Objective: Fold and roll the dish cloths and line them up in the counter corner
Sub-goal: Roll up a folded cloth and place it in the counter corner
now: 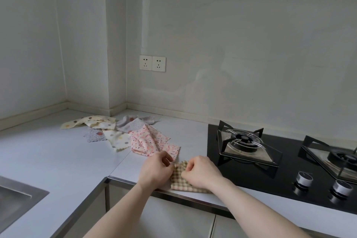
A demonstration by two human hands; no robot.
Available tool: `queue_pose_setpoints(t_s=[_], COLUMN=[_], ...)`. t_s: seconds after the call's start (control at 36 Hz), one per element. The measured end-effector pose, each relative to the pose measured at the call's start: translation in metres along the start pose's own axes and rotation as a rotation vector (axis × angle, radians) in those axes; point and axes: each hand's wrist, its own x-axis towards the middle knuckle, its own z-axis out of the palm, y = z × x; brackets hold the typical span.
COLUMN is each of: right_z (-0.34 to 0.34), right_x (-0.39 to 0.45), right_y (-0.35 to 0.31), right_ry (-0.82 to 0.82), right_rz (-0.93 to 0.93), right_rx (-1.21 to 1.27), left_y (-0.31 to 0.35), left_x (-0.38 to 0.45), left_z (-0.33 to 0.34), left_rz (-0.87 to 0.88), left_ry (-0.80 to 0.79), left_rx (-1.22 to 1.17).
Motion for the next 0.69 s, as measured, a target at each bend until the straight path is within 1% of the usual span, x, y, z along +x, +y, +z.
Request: queue_pose_setpoints(t_s=[0.08, 0.17, 0.25, 0.33, 0.39, 0.44, 0.53, 0.58, 0.61, 0.69], right_z=[-0.002, -0.003, 0.002, 0.009, 0.01, 0.006, -0.005, -0.011, -0.013, -0.012], right_x=[0.0, -0.001, -0.002, -0.003, -0.003, -0.004, 0.0, 0.005, 0.008, 0.014], right_y=[-0.001, -0.002, -0.002, 0.0, 0.002, 0.003, 0.013, 0.026, 0.033, 0.052], right_ry=[0.054, 0.066, 0.03, -0.042, -0.082, -0.034, 0.179, 0.277, 0.284, 0.188], right_rz=[-0.006, -0.034, -0.054, -0.064, -0.066, -0.061, -0.035, 0.004, 0.029, 0.113], right_rx=[0.09, 0.16, 0.153, 0.091, 0.095, 0.162, 0.277, 0.298, 0.299, 0.301], left_y=[0.0, 0.0, 0.001, 0.0, -0.001, -0.002, 0.001, 0.004, 0.005, 0.008], left_x=[0.001, 0.001, 0.0, 0.001, 0.002, 0.002, 0.001, -0.001, -0.002, -0.005], left_z=[0.0, -0.001, -0.001, -0.001, -0.001, -0.001, -0.002, -0.002, -0.002, 0.0], left_rz=[-0.001, 0.0, 0.0, -0.002, -0.014, -0.02, -0.009, 0.016, 0.034, 0.066], left_ry=[-0.006, -0.002, -0.002, -0.004, -0.005, 0.003, 0.006, 0.002, 0.002, -0.038], left_rx=[0.009, 0.006, 0.008, -0.006, -0.026, -0.044, -0.06, -0.033, -0.005, 0.072])
